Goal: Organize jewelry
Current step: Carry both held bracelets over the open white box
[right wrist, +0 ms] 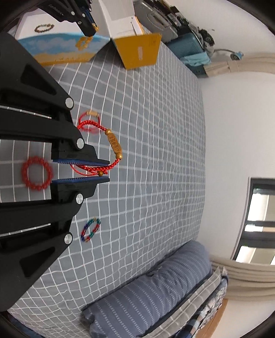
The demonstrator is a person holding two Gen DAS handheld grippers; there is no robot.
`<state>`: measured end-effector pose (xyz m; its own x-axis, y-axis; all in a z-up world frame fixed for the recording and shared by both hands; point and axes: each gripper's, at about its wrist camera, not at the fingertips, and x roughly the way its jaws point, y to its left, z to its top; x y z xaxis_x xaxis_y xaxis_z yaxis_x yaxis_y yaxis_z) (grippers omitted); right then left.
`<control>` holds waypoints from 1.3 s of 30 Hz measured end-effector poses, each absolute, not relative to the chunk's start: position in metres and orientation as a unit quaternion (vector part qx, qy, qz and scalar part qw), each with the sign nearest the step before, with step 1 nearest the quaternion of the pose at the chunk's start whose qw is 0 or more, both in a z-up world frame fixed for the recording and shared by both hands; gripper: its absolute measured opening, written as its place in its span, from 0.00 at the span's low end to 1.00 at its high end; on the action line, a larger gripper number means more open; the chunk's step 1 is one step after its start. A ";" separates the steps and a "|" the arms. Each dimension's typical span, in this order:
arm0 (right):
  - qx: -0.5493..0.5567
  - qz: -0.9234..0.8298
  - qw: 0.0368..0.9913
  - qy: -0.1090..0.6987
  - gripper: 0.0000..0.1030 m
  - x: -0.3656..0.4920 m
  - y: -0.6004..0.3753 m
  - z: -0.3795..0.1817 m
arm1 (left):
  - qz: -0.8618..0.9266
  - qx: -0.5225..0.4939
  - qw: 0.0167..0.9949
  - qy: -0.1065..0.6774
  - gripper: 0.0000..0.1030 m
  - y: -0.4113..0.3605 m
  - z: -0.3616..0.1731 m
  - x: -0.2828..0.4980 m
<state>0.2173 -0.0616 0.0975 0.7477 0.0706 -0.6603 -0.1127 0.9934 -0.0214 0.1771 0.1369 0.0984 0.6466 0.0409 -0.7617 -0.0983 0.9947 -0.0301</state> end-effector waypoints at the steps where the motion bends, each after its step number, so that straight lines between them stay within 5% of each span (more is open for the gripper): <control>1: -0.030 0.054 0.935 0.351 0.09 0.216 -0.058 0.099 | 0.042 -0.036 0.907 0.417 0.09 0.142 0.101 0.175; 39: -0.102 0.270 0.894 0.344 0.09 0.130 0.191 0.105 | 0.193 -0.099 0.884 0.414 0.09 0.328 0.100 0.058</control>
<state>0.1300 0.1914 0.1055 0.6182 0.4122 -0.6693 -0.5518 0.8340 0.0039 0.0584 0.3283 0.0996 0.5827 0.2589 -0.7704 -0.4235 0.9058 -0.0159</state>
